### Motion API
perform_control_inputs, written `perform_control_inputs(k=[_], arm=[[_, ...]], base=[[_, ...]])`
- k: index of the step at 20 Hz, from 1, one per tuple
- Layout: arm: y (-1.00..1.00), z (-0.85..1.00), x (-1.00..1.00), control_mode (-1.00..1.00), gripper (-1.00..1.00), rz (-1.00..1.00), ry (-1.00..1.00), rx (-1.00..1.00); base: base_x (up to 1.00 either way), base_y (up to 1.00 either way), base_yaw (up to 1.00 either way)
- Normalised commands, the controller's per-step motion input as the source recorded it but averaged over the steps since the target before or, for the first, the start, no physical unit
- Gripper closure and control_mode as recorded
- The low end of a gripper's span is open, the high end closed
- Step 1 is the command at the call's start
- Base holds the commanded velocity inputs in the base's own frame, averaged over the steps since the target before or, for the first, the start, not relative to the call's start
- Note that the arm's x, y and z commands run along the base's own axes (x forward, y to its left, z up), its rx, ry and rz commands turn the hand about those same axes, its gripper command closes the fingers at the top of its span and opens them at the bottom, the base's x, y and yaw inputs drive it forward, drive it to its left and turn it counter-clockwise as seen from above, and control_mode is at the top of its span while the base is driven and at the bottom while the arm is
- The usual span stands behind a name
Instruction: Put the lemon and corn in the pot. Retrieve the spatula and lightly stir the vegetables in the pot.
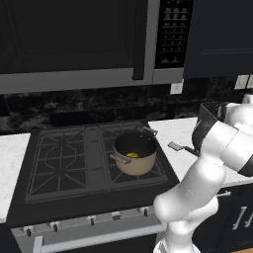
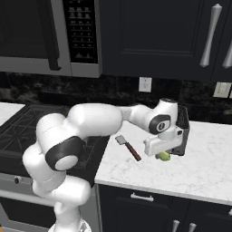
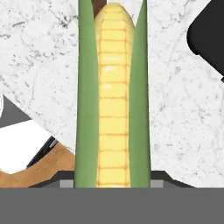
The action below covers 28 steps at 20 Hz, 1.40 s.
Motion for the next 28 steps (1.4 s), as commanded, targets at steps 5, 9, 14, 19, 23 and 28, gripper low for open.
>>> perform_control_inputs(k=[5,9,14,19,23,28], arm=[[1.00,0.87,-0.87,-1.00,1.00,0.52,-0.11,-0.62],[1.00,0.65,-0.64,-1.00,1.00,0.45,-0.11,-0.57],[1.00,1.00,-0.05,-1.00,1.00,0.35,0.02,-0.36],[1.00,0.96,0.04,-1.00,1.00,0.32,0.18,-0.19],[1.00,0.63,0.22,-1.00,1.00,0.23,0.20,-0.05],[1.00,0.12,0.56,-1.00,1.00,0.22,0.30,0.00]], base=[[0.00,0.00,0.00],[0.00,0.00,0.00],[0.00,0.00,0.00],[0.00,0.00,0.00],[0.00,0.00,0.00],[0.00,0.00,0.00]])
